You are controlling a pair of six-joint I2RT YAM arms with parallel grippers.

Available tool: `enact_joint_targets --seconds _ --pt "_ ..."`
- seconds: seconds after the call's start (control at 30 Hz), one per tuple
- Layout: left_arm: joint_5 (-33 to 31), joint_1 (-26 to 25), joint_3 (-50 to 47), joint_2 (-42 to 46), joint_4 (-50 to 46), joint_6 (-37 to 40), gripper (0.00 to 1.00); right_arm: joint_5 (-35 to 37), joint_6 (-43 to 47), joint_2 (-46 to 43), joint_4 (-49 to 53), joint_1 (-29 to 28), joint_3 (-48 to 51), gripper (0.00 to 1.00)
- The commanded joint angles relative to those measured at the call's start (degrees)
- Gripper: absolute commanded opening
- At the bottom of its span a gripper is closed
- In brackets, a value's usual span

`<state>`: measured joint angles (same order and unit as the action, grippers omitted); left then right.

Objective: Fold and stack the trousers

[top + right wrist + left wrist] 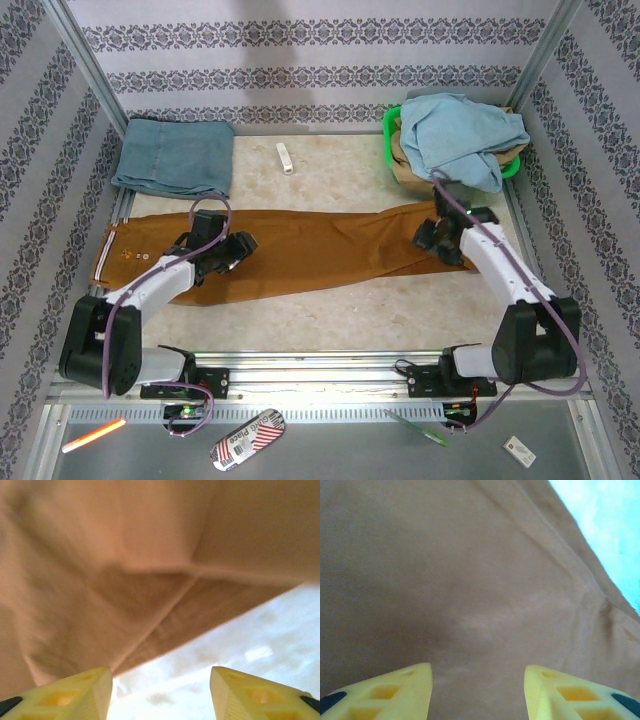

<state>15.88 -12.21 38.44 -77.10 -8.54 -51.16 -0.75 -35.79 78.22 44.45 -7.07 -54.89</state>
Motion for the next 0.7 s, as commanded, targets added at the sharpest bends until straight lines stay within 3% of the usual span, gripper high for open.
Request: enact_joint_targets --seconds 0.0,0.13,0.37,0.67 --pt "-2.64 -0.19 3.54 -4.32 4.0 1.17 0.51 -5.11 -5.63 2.99 -7.68 -3.86 1.8 0.51" --pt "-4.83 1.04 9.95 -12.45 6.8 1.31 0.51 -2.26 -4.09 7.65 -8.93 -7.69 -2.84 0.51" --pt "-4.38 7.3 12.24 -24.17 11.43 -1.24 0.48 -3.53 -3.86 19.21 -9.16 -2.85 -6.8 0.51" --pt "-2.93 15.36 -3.39 -15.7 13.37 -4.52 0.47 -9.69 -4.87 13.83 -7.54 -1.17 3.91 0.54"
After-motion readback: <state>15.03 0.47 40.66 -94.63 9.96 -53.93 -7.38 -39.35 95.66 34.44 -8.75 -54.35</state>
